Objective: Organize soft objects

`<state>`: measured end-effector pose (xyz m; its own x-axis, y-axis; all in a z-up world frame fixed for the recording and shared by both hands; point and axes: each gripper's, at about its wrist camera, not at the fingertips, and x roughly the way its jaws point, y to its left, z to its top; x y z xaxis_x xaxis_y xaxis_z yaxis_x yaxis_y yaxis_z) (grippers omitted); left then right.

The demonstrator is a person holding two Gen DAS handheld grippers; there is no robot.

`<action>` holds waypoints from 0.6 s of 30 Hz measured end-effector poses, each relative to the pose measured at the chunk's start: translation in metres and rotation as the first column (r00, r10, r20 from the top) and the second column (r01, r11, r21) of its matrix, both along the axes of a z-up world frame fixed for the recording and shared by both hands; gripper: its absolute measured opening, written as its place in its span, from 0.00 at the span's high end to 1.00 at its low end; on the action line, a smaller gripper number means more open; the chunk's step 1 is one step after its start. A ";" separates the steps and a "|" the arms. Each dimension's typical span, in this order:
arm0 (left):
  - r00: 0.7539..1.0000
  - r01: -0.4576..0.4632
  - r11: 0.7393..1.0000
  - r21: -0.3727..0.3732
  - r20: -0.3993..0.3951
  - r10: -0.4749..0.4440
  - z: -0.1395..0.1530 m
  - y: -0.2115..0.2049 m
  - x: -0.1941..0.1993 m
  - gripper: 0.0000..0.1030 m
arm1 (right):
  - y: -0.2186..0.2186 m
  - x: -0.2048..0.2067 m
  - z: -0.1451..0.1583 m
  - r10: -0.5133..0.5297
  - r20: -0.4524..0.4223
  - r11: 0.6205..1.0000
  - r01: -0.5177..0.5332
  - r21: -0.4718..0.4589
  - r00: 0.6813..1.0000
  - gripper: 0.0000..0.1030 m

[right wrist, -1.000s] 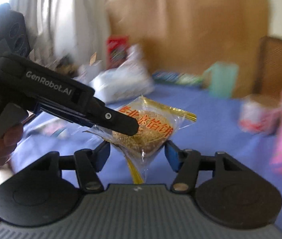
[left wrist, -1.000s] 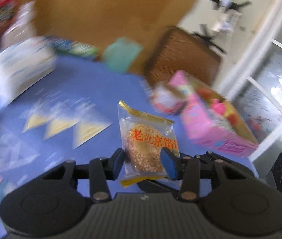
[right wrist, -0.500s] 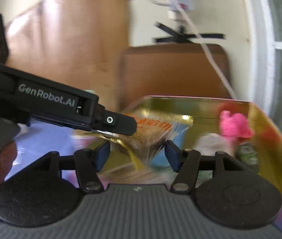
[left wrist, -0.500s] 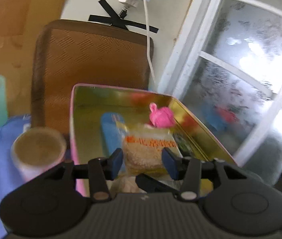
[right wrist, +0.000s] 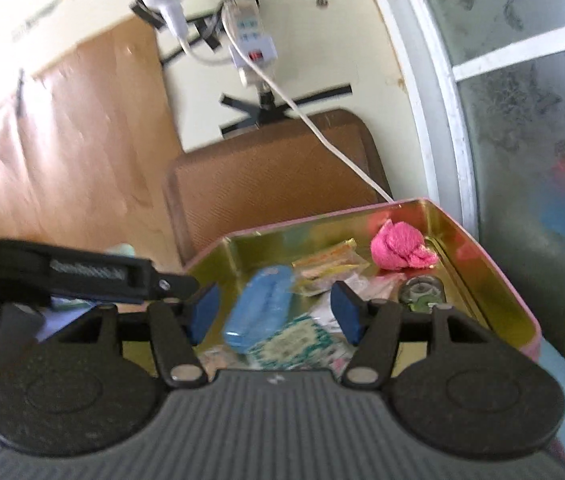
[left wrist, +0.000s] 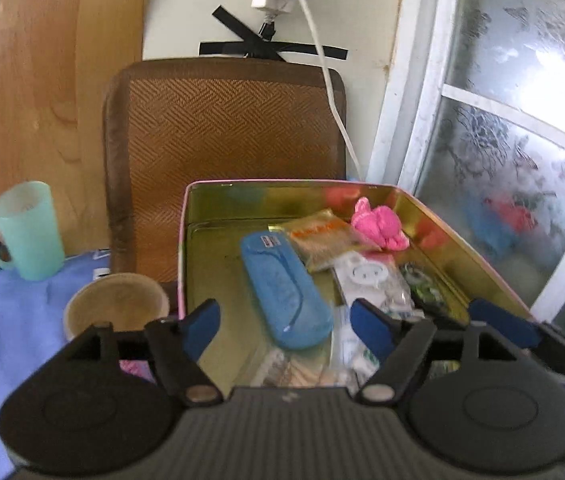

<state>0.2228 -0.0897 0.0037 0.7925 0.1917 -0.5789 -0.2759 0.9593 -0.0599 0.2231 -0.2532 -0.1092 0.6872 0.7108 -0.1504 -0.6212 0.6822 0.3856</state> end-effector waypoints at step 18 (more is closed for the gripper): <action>0.994 -0.106 0.992 0.075 -0.034 0.109 0.003 -0.002 -0.143 0.00 | -0.013 -0.093 0.017 -0.009 -0.145 0.986 0.032 0.161 0.989 0.00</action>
<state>0.0797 -0.0919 0.0063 0.7427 0.3171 -0.5898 -0.3780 0.9256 0.0216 0.1303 -0.2662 -0.0920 0.6816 0.7198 -0.1318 -0.5380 0.6150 0.5766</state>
